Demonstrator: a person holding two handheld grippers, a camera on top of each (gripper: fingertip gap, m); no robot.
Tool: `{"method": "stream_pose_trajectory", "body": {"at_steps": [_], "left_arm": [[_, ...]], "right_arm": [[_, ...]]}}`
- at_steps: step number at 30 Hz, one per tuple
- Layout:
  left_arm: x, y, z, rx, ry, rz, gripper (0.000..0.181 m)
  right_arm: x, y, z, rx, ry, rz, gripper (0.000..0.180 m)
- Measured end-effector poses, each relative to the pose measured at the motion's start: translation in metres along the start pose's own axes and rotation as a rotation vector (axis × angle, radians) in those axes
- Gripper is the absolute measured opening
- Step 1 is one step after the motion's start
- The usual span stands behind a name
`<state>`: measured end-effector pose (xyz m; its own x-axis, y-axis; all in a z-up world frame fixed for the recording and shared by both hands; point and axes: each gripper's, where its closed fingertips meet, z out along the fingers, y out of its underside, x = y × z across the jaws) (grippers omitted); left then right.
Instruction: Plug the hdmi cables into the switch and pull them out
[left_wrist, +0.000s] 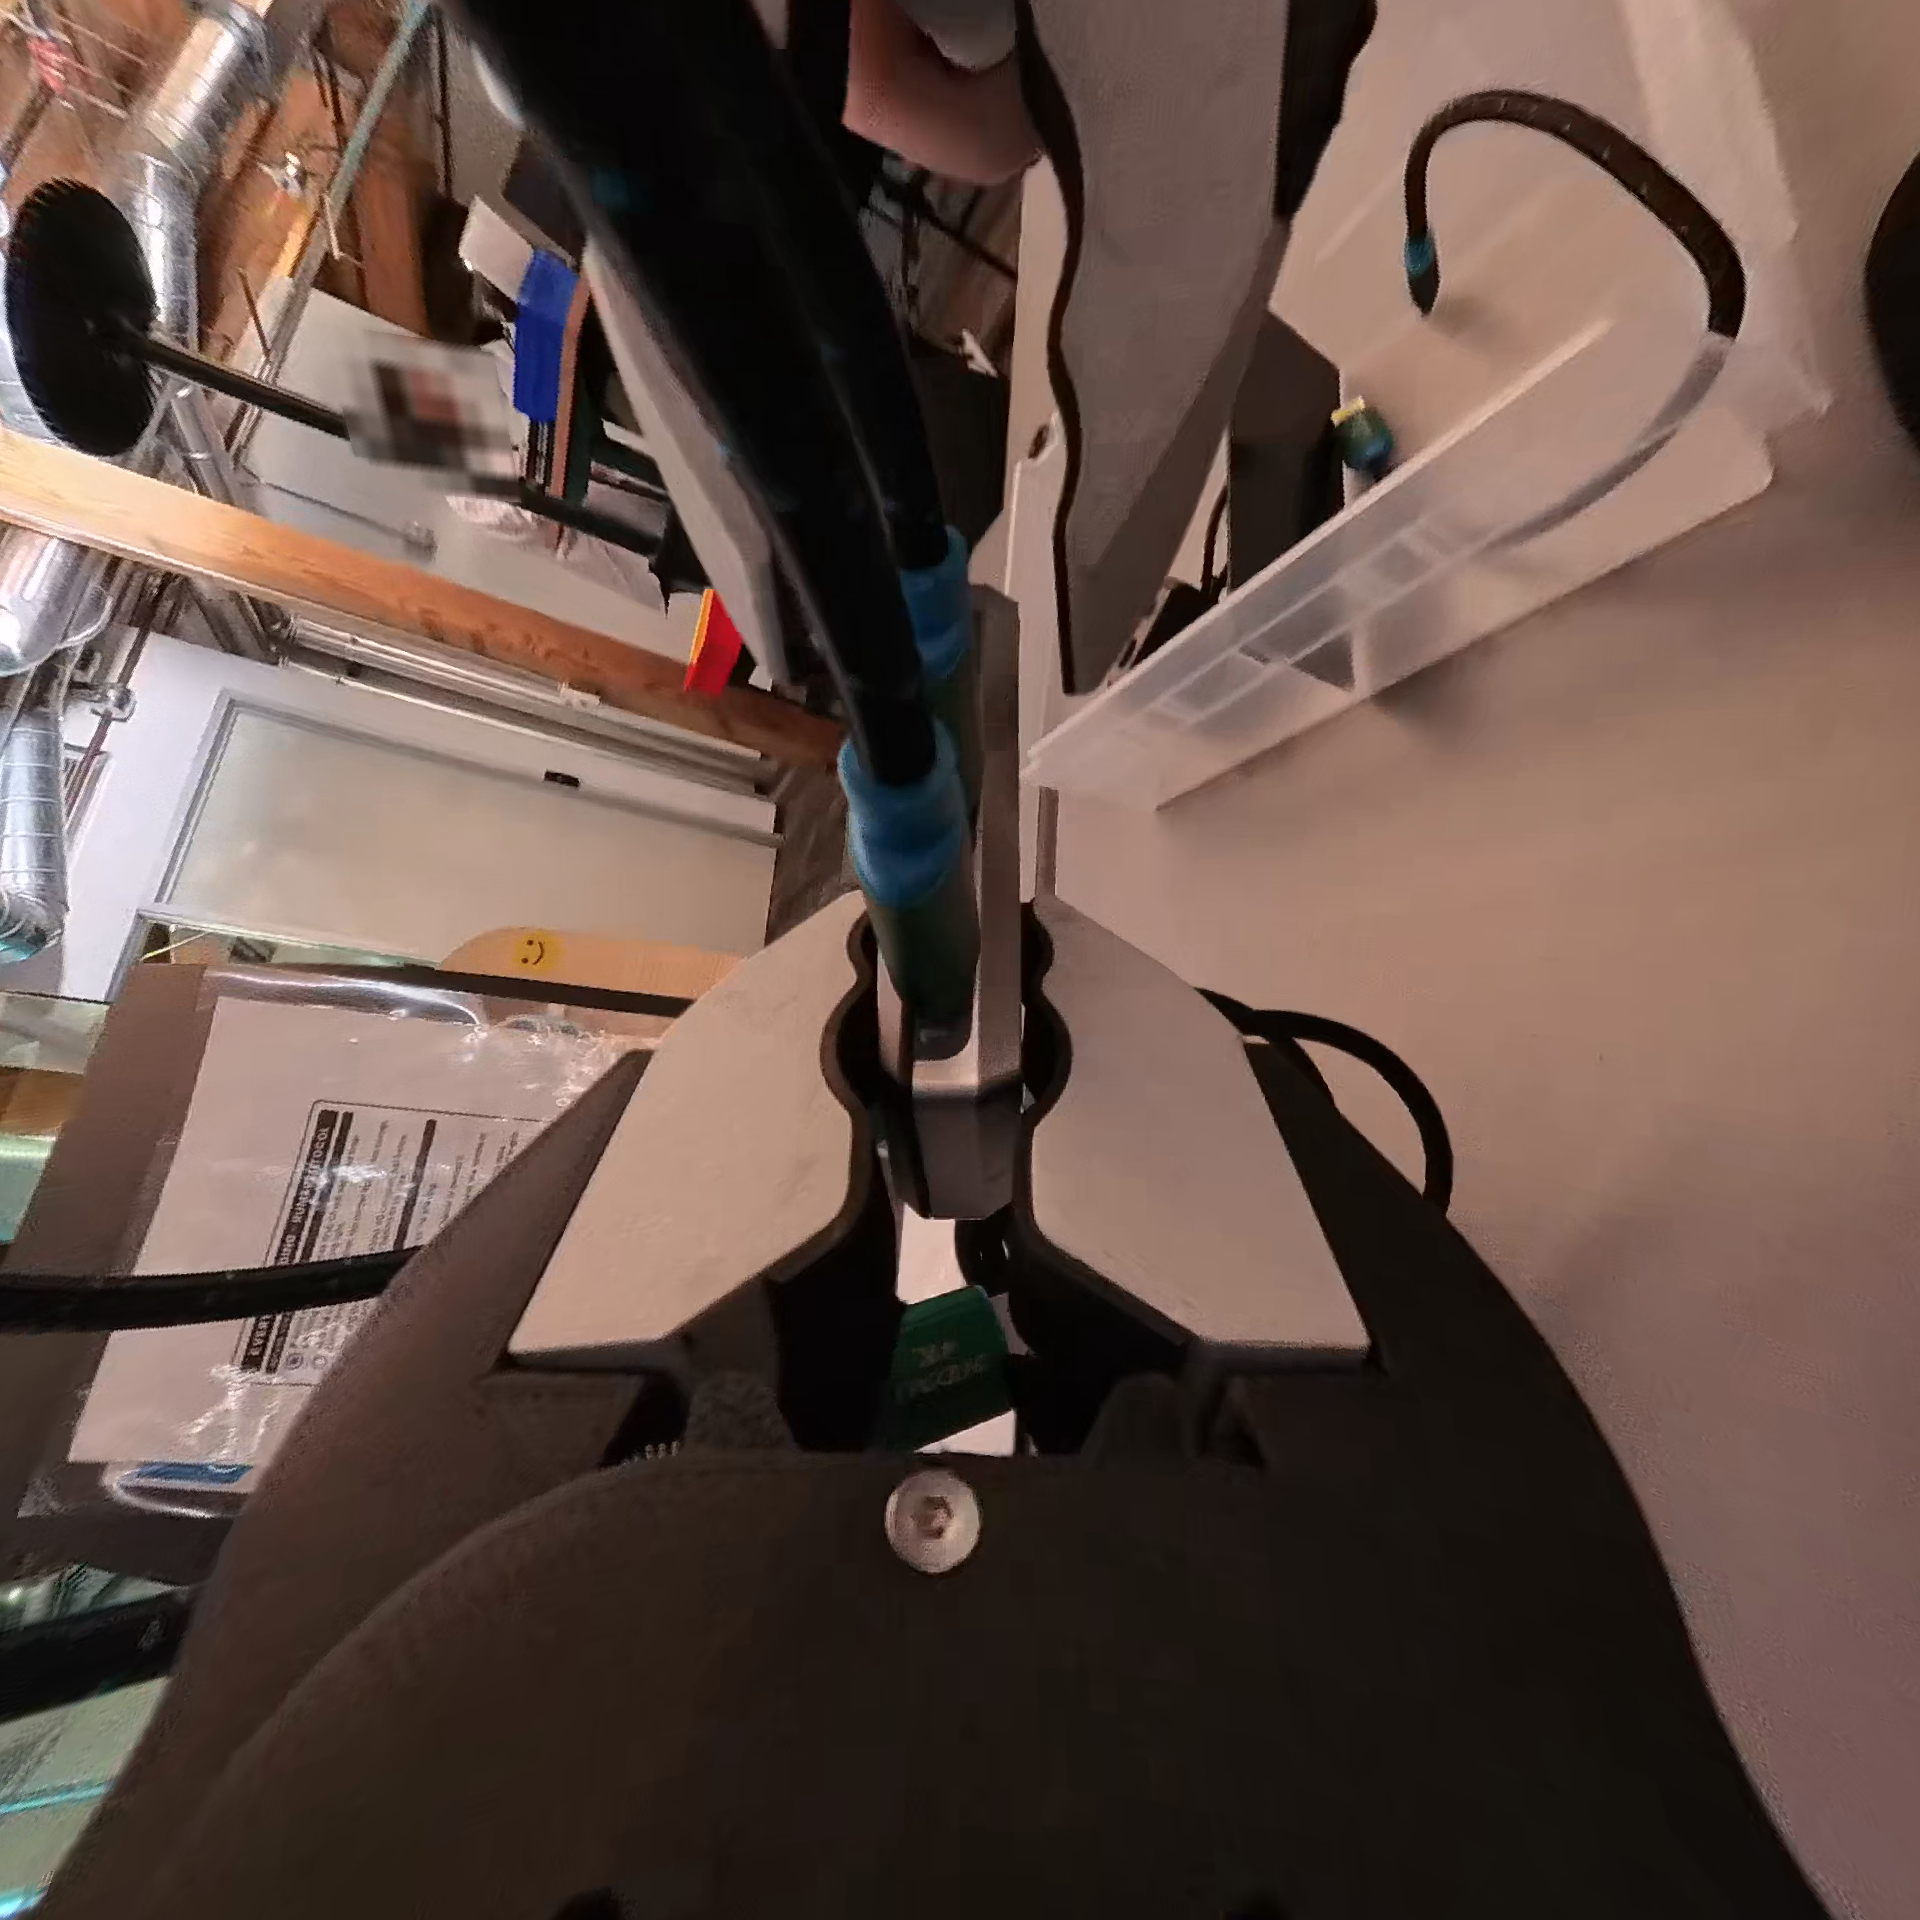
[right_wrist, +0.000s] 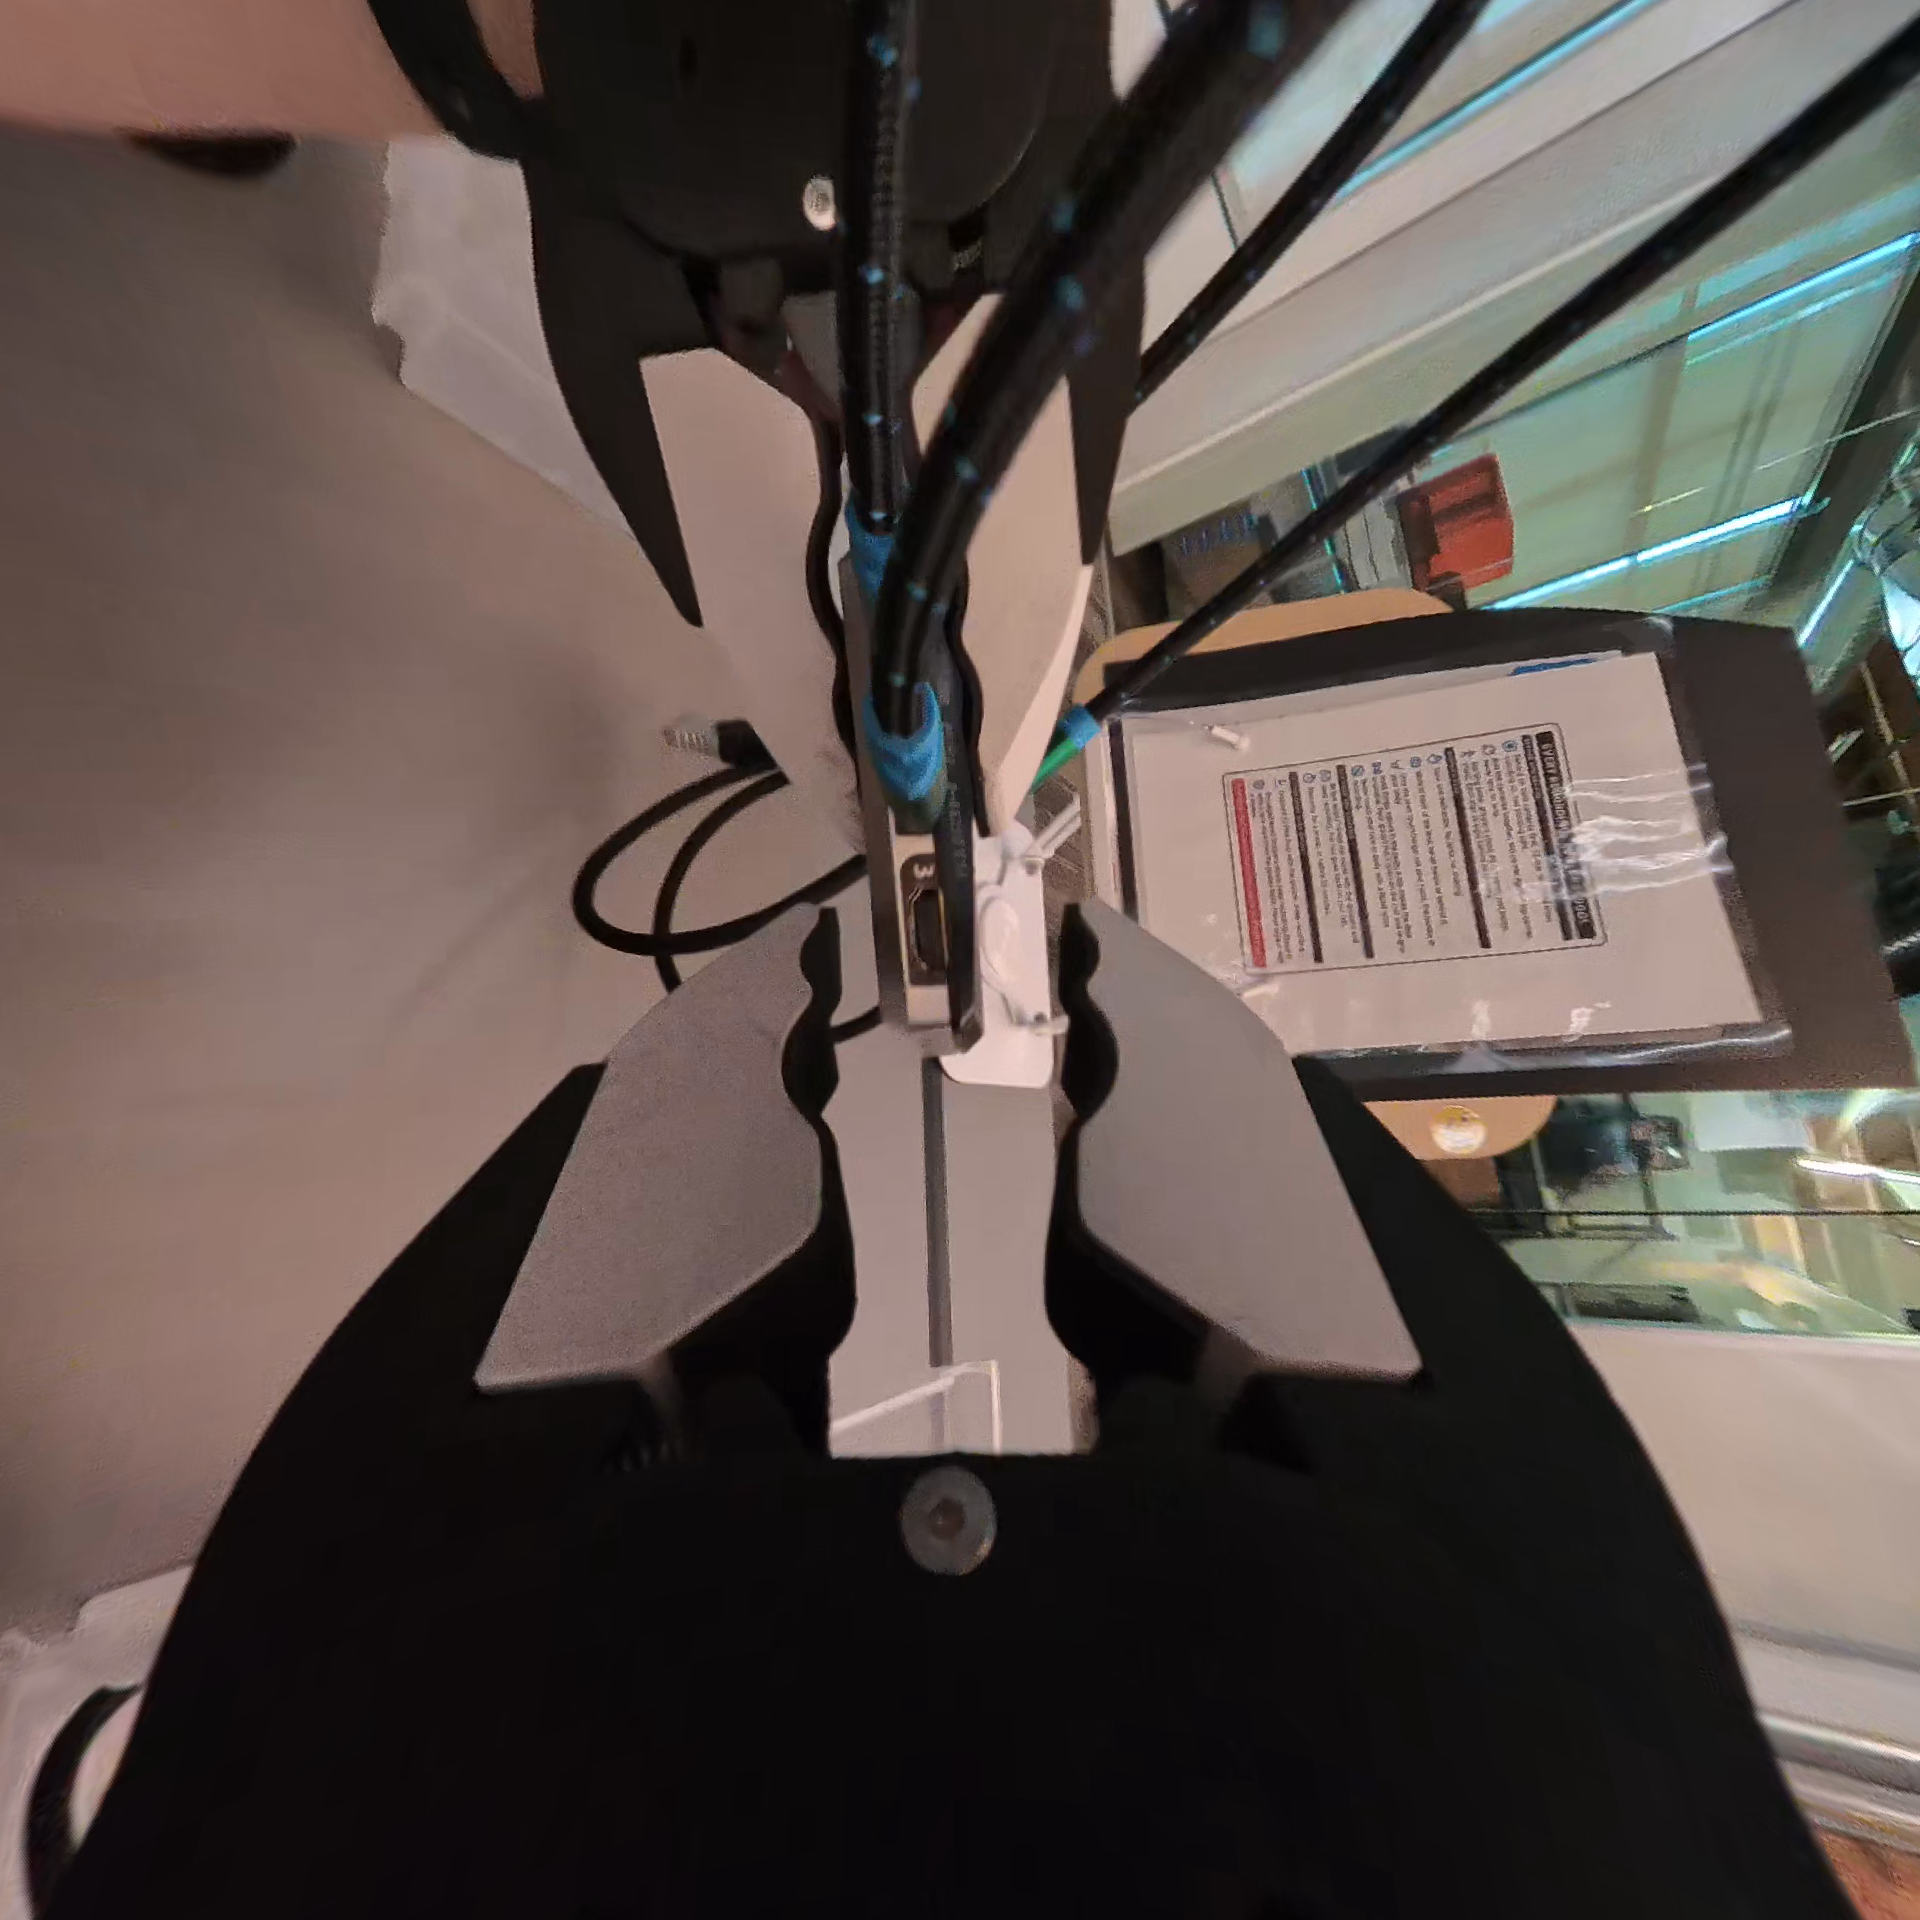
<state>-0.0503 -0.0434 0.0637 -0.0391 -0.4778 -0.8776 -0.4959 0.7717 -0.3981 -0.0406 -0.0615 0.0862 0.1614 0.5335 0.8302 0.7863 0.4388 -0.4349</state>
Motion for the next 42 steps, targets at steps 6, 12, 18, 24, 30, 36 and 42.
{"method": "stream_pose_trajectory", "body": {"at_steps": [6,12,18,24,30,36,42], "left_arm": [[0.000,-0.013,0.001,0.023,-0.017,0.009,0.021],[-0.011,-0.033,-0.012,0.180,-0.095,-0.001,0.021],[-0.016,-0.048,-0.021,0.293,-0.139,-0.006,0.024],[-0.014,-0.049,-0.017,0.252,-0.168,0.083,0.023],[-0.028,-0.022,-0.005,0.082,-0.214,0.053,0.022],[-0.062,0.035,-0.018,-0.176,-0.388,0.097,0.022],[-0.073,0.070,-0.022,-0.324,-0.443,0.130,0.022]], "right_arm": [[-0.003,0.014,0.021,-0.052,-0.008,-0.082,0.022],[0.007,-0.004,0.006,0.073,0.041,-0.111,0.023],[0.009,-0.019,-0.007,0.206,0.065,-0.129,0.022],[0.006,-0.017,-0.006,0.313,0.018,-0.053,0.022],[0.033,0.010,0.000,0.295,0.141,0.100,0.033],[0.069,-0.009,-0.043,0.365,0.221,0.420,0.025],[0.049,-0.041,-0.043,0.210,0.094,0.624,0.027]]}}
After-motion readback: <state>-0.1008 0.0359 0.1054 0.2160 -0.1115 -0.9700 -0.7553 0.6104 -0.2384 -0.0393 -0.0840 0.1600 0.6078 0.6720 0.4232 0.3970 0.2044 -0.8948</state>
